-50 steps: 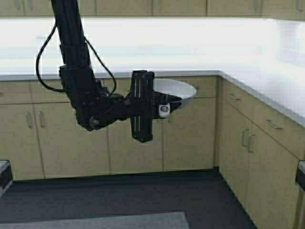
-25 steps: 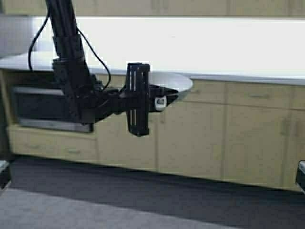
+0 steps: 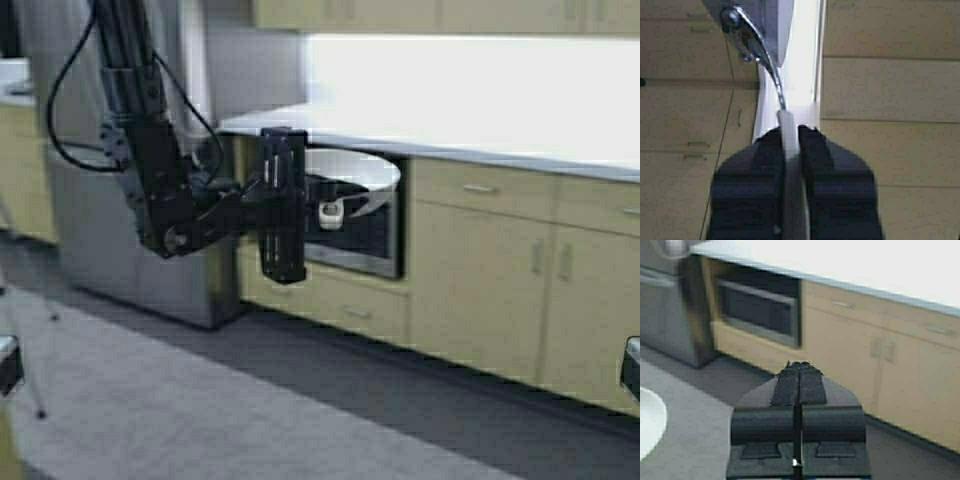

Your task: Wash the pan

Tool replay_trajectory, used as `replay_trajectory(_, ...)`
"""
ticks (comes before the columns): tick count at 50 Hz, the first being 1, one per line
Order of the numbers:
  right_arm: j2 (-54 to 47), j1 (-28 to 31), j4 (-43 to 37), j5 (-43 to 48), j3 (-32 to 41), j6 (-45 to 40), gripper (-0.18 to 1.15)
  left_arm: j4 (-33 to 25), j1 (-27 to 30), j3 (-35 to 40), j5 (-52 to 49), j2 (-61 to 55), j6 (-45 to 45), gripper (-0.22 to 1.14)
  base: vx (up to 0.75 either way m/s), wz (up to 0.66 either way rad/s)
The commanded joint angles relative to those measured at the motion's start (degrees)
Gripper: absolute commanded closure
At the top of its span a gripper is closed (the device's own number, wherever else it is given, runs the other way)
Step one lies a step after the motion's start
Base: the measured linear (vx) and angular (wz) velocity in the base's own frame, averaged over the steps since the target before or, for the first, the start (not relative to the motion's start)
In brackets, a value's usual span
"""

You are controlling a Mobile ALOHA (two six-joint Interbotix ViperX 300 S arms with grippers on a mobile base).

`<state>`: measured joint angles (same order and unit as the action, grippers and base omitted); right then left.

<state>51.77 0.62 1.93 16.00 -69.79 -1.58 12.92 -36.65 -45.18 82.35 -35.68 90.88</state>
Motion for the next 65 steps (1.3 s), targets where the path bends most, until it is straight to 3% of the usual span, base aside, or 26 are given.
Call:
replay_trajectory(1,0.1,-0.1,0.1,0.3,1.2,-0.1,0.91,0.2,-0.2,-0.4,1.1,3.9,-0.7,0.89,0.08,0.63)
replay_trajectory(30,1.4,0.0,0.1,0.2,1.0,-0.2,0.91,-0.3,-0.2,0.3,0.8,2.5,-2.1,0.89,0.09,0.65)
replay_trajectory(65,-1.0,-0.1,0.1,0.2,1.0,0.1,0.91,0.7,3.1,5.2,-4.7,-0.7,-1.5,0.89,0.12,0.46)
